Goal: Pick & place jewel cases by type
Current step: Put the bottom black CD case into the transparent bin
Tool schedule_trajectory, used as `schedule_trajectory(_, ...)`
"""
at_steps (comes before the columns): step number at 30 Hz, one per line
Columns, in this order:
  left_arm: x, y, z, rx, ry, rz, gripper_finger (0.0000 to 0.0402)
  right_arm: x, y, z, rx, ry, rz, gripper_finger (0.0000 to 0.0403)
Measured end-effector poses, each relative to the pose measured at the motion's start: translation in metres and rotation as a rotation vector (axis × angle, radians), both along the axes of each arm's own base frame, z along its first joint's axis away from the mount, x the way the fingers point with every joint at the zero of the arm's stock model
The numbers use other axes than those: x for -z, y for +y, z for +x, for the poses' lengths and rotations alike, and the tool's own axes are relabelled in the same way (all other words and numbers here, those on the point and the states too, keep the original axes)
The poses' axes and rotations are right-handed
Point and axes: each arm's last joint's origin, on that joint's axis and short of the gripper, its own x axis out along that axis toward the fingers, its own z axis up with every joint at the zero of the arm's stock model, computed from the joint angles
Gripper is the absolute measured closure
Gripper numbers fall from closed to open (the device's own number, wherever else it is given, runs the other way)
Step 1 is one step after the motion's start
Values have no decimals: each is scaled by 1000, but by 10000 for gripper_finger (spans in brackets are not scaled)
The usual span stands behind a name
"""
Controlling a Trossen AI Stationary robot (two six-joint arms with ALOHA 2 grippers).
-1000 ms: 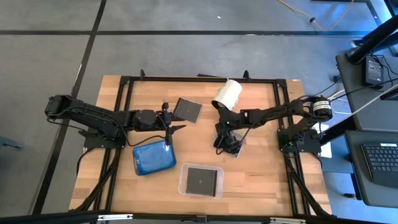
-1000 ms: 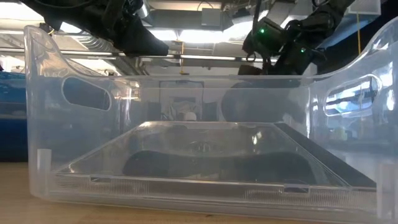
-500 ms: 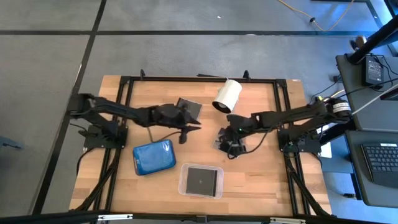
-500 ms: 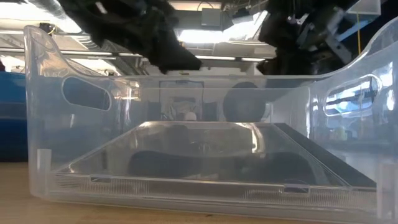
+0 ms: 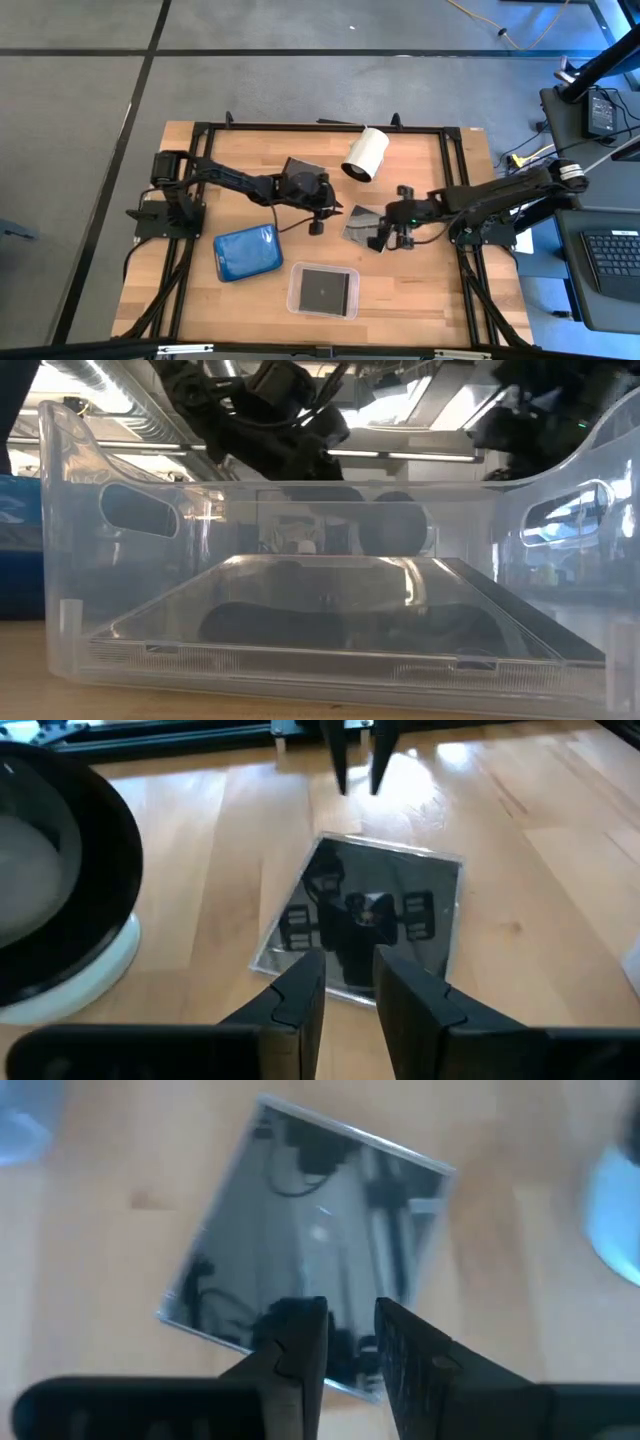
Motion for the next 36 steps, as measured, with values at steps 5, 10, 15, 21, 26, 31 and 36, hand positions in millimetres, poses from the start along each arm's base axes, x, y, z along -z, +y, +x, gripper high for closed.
schedule_trajectory(5, -1, 1, 6, -7, -11, 14, 319, 16, -2, -24, 92, -71, -15, 312)
schedule_trajectory(10, -4, 1, 7, -15, -27, 21, 317, 30, -3, -30, 110, -139, 13, 312)
schedule_trajectory(15, -6, 1, 8, -26, -55, 0, 311, 33, -3, -30, 99, -136, 5, 312)
schedule_trajectory(21, -7, 1, 8, -26, -56, -2, 294, 33, -2, -30, 100, -137, 24, 303)
schedule_trajectory(26, -6, 1, 8, -45, -51, -42, 252, 33, -3, -31, 126, -127, 37, 250)
schedule_trajectory(31, 0, 0, 5, -29, 14, -100, 194, 36, -4, -35, 164, -93, 12, 181)
schedule_trajectory(36, 4, -7, 4, 47, 32, -149, 158, 37, -2, -36, 114, -64, 59, 144)
